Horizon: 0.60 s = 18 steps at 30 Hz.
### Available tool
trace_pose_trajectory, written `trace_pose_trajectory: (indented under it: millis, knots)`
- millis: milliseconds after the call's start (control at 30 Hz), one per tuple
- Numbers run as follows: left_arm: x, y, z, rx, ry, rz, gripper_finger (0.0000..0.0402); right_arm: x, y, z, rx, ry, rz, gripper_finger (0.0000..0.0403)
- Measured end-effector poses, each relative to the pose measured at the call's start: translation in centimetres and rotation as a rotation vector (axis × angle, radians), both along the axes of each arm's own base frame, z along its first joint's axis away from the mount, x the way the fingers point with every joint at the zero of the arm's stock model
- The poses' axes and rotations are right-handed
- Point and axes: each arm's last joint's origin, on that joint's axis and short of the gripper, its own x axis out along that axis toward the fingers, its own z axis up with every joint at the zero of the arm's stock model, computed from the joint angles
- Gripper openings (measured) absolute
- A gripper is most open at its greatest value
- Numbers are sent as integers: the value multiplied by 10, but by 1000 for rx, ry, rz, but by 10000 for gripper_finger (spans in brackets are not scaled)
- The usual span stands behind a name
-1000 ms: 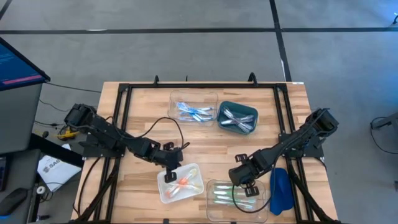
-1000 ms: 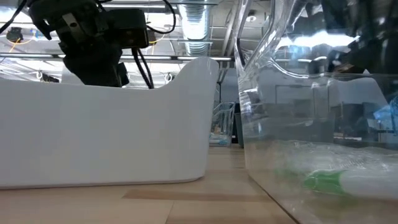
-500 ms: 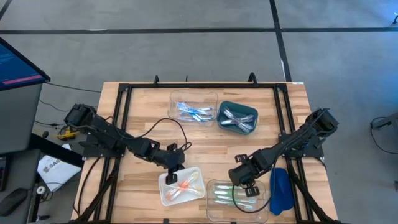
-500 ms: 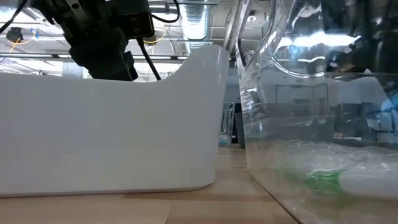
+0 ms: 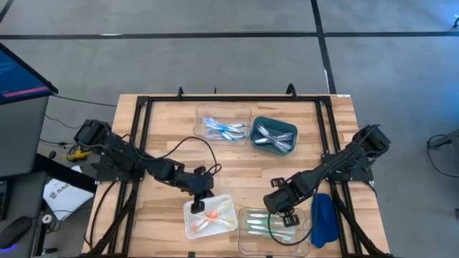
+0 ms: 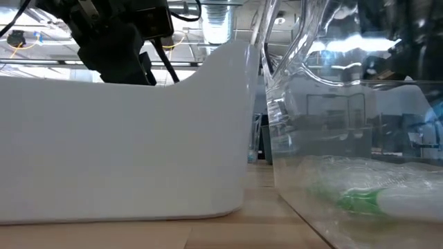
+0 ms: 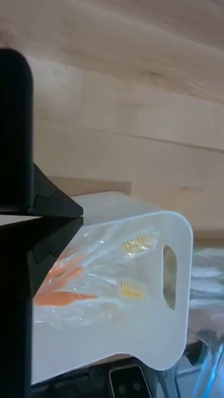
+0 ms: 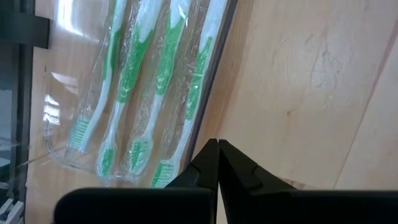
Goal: Pick & Place Toothbrushes
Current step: Adjust the bins
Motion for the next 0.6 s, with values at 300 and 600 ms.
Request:
trace_pose_trajectory:
  millis: [300, 600]
  knots:
    - [10, -13, -15, -72, 10, -83, 0, 1, 1, 0, 18, -3, 9, 0]
    - [30, -24, -23, -23, 5, -114, 0, 3, -2, 1, 38, 0, -4, 0]
